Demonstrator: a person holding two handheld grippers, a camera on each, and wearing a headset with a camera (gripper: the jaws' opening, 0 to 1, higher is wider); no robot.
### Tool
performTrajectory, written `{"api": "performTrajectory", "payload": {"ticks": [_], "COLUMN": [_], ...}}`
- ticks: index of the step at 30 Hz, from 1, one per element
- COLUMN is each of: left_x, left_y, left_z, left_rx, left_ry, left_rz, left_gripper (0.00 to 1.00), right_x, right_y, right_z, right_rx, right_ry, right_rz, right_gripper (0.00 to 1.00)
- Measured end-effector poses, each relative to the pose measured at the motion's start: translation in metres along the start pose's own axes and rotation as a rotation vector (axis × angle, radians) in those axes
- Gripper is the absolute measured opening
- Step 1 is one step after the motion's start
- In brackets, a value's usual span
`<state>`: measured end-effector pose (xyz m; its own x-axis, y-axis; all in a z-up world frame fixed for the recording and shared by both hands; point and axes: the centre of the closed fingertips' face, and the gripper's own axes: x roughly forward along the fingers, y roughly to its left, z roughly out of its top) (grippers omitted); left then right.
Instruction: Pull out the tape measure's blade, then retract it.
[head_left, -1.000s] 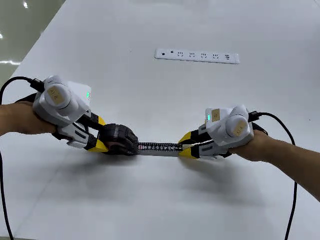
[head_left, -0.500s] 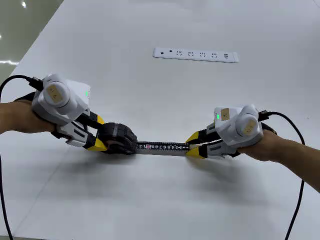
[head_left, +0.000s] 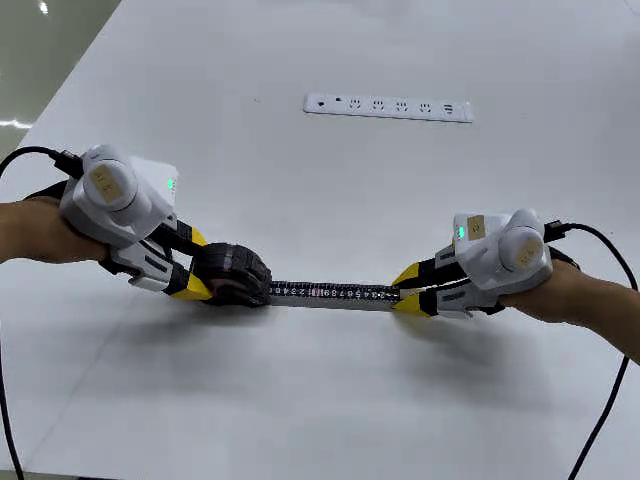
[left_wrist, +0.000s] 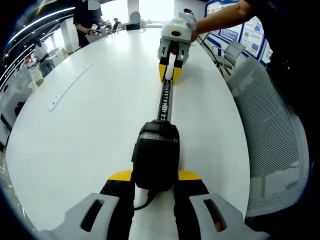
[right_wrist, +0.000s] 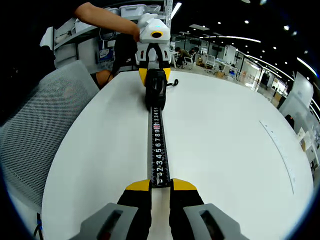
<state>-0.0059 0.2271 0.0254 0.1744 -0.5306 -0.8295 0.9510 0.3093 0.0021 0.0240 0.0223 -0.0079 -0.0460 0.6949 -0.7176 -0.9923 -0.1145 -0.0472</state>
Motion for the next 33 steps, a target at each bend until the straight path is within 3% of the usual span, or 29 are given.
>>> {"api": "performTrajectory", "payload": {"ticks": [33], "left_x": [0.001], "left_y": [0.001], "left_z": [-0.001], "left_rx": [0.011], "left_ry": [0.018], "left_rz": [-0.004], "left_gripper": [0.23], "right_x": [-0.033], "right_y": [0.004], "right_z": [-0.031], "right_rx": [0.053], "right_ry": [0.035], "right_rz": [-0.014], "right_gripper": [0.09]}}
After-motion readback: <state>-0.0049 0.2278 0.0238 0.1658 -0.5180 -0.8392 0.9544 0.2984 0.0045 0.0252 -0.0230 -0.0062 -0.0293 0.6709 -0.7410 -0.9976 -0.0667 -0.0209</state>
